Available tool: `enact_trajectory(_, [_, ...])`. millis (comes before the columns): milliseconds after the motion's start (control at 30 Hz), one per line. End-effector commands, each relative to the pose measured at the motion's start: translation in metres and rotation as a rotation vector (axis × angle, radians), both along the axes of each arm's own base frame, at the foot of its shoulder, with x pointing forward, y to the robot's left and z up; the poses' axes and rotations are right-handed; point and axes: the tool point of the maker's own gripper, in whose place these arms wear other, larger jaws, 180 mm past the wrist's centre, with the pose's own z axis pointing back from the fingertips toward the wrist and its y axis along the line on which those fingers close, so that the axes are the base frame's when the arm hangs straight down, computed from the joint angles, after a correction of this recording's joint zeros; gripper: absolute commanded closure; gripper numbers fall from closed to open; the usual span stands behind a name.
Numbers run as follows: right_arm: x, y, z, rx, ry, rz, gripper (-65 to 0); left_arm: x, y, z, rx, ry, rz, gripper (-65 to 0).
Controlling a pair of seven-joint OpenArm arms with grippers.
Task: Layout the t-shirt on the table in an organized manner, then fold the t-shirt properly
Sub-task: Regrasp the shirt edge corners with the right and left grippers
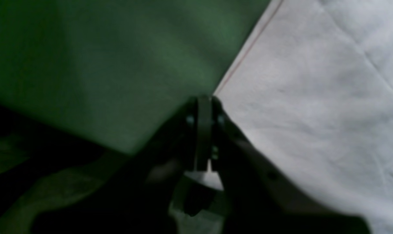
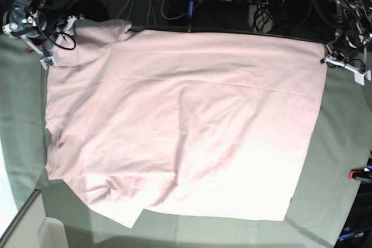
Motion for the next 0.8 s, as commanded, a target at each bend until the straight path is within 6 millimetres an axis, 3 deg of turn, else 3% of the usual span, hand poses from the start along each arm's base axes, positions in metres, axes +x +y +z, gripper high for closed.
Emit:
enact_trajectory(0, [0.0, -0.006, 0.003, -0.019, -0.002, 0.002, -13.3, -0.012, -0.009, -0.009, -0.027, 0.065, -0.021, 0.0])
enact_trajectory(67, [0.0, -0.007, 0.003, -0.022, 0.003, -0.001, 0.0, -0.012, -0.009, -0.009, -0.028, 0.067, -0.022, 0.0])
enact_trajectory(200, [0.007, -0.014, 0.018, -0.059, -0.039, 0.005, 0.0, 0.003, -0.008, 0.012, 0.011, 0.006, -0.048, 0.0])
enact_trajectory(300, [0.015, -0.021, 0.048, -0.122, -0.12, 0.01, 0.0, 0.008, -0.008, 0.028, 0.049, -0.031, -0.074, 0.0])
enact_trajectory(467, [0.024, -0.014, 0.088, -0.188, -0.221, 0.046, 0.0, 0.013, -0.01, 0.048, 0.093, -0.074, -0.106, 0.0])
enact_trajectory(533, [0.018, -0.012, 0.089, -0.192, -0.209, 0.059, 0.0, 0.01, -0.013, 0.054, 0.103, -0.088, -0.112, 0.0])
enact_trajectory(767, [0.013, -0.012, 0.086, -0.191, -0.194, 0.06, 0.0, -0.004, 0.012, 0.083, 0.164, -0.153, -0.005, 0.0])
